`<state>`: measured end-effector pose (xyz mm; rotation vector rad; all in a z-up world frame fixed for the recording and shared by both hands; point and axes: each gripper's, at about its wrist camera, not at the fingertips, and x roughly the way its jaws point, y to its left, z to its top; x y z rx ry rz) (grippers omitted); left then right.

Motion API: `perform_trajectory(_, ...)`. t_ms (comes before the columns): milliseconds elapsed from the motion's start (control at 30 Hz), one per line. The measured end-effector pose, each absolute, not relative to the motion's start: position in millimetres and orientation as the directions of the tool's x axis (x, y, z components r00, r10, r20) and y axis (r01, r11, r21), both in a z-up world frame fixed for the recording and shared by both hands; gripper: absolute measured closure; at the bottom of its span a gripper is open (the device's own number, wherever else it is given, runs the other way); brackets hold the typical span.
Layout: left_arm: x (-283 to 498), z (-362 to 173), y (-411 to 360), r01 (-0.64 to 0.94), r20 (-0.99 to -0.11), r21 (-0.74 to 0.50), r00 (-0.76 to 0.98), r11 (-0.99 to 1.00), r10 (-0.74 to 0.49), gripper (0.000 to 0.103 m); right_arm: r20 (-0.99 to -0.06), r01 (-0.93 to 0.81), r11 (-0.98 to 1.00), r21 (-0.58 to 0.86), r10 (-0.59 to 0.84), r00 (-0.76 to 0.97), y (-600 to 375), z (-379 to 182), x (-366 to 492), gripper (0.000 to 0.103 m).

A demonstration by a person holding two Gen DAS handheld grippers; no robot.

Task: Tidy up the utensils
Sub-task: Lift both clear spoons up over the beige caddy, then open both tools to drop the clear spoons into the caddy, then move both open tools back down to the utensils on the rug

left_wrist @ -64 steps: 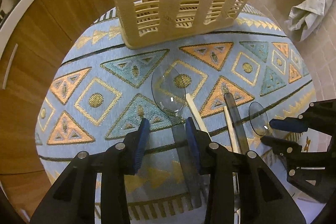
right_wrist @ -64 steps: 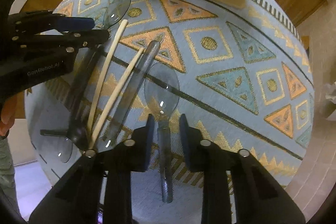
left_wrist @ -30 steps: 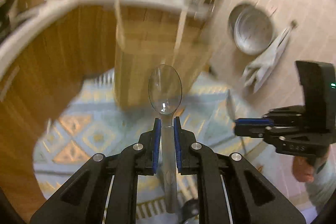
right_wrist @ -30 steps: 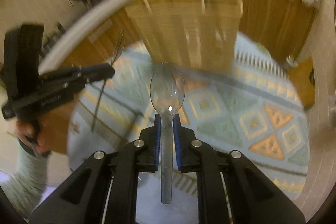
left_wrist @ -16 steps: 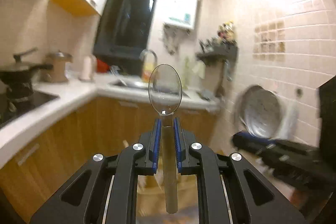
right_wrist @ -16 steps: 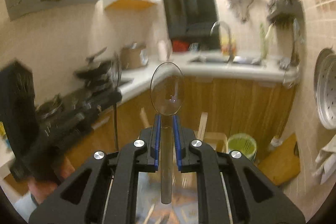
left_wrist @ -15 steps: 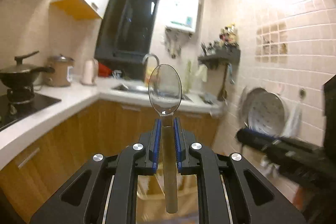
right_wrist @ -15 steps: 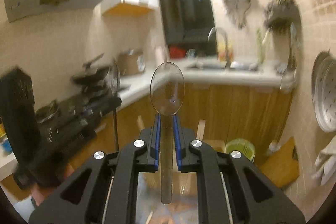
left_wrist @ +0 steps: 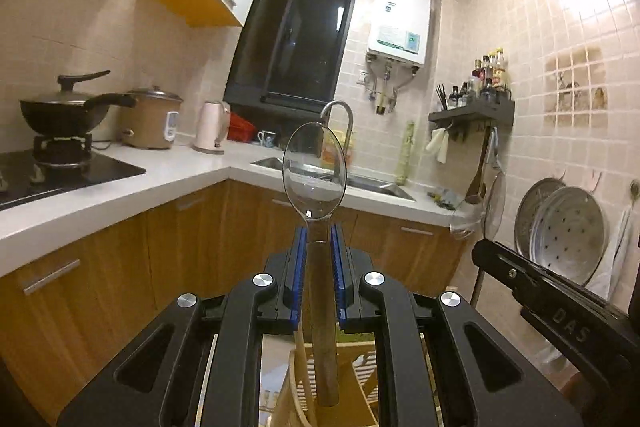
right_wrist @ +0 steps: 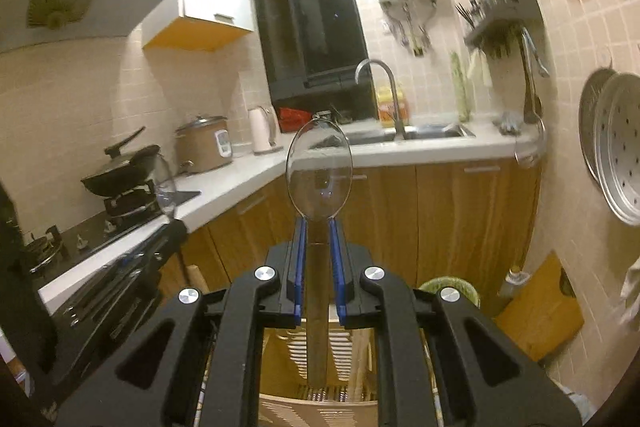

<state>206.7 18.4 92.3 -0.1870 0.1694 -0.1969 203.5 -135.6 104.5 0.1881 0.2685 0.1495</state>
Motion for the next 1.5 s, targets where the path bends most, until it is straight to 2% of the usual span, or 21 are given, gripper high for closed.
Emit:
perform_trajectory(167, 207.3, 79.8, 14.2, 0.177, -0.168, -0.193, 0.963, 0.965, -0.21, 0.092, -0.276, -0.117, 0.966, 0.231, 0.18, 0.944, -137.5, 89.7, 206.1, 0.093)
perform_trajectory(333, 200.0, 72.9, 13.6, 0.193, -0.181, -0.176, 0.957, 0.965, -0.225, 0.092, -0.29, -0.127, 0.975, 0.183, 0.177, 0.941, -130.4, 83.1, 199.3, 0.093)
perform_trajectory(467, 197.1, 69.7, 16.6, 0.205, -0.204, -0.174, 0.949, 0.963, -0.239, 0.09, -0.318, -0.154, 0.968, 0.198, 0.212, 0.924, -130.1, 78.5, 192.0, 0.092)
perform_trajectory(533, 192.5, 69.3, 20.0, 0.218, -0.217, -0.169, 0.943, 0.961, -0.252, 0.086, -0.336, -0.177, 0.959, 0.221, 0.245, 0.909, -135.1, 78.7, 187.3, 0.088)
perform_trajectory(600, 184.5, 70.9, 26.2, 0.233, -0.219, -0.17, 0.938, 0.957, -0.268, 0.083, -0.336, -0.181, 0.957, 0.227, 0.252, 0.907, -139.8, 80.9, 180.9, 0.076)
perform_trajectory(667, 176.2, 73.5, 34.0, 0.248, -0.218, -0.183, 0.933, 0.951, -0.285, 0.074, -0.343, -0.193, 0.954, 0.228, 0.264, 0.901, -143.7, 83.7, 173.6, 0.071)
perform_trajectory(900, 152.6, 88.4, 61.5, 0.293, -0.224, -0.241, 0.911, 0.925, -0.347, 0.073, -0.36, -0.214, 0.938, 0.272, 0.306, 0.882, -154.8, 91.9, 148.5, 0.071)
perform_trajectory(1200, 116.3, 127.9, 87.8, 0.387, -0.268, -0.32, 0.838, 0.865, -0.475, 0.073, -0.363, -0.256, 0.935, 0.245, 0.333, 0.87, -156.8, 130.2, 105.4, 0.071)
perform_trajectory(1300, 101.3, 142.1, 82.9, 0.428, -0.328, -0.287, 0.797, 0.857, -0.507, 0.065, -0.408, -0.24, 0.948, 0.211, 0.308, 0.859, -152.6, 138.0, 96.9, 0.071)
perform_trajectory(1367, 88.7, 142.0, 76.5, 0.452, -0.385, -0.236, 0.769, 0.86, -0.51, 0.063, -0.483, -0.234, 0.951, 0.202, 0.304, 0.821, -150.0, 134.1, 93.9, 0.071)
perform_trajectory(1500, 62.1, 103.2, 71.4, 0.47, -0.541, -0.174, 0.688, 0.865, -0.483, 0.062, -0.64, -0.245, 0.947, 0.21, 0.322, 0.697, -146.7, 103.1, 93.5, 0.071)
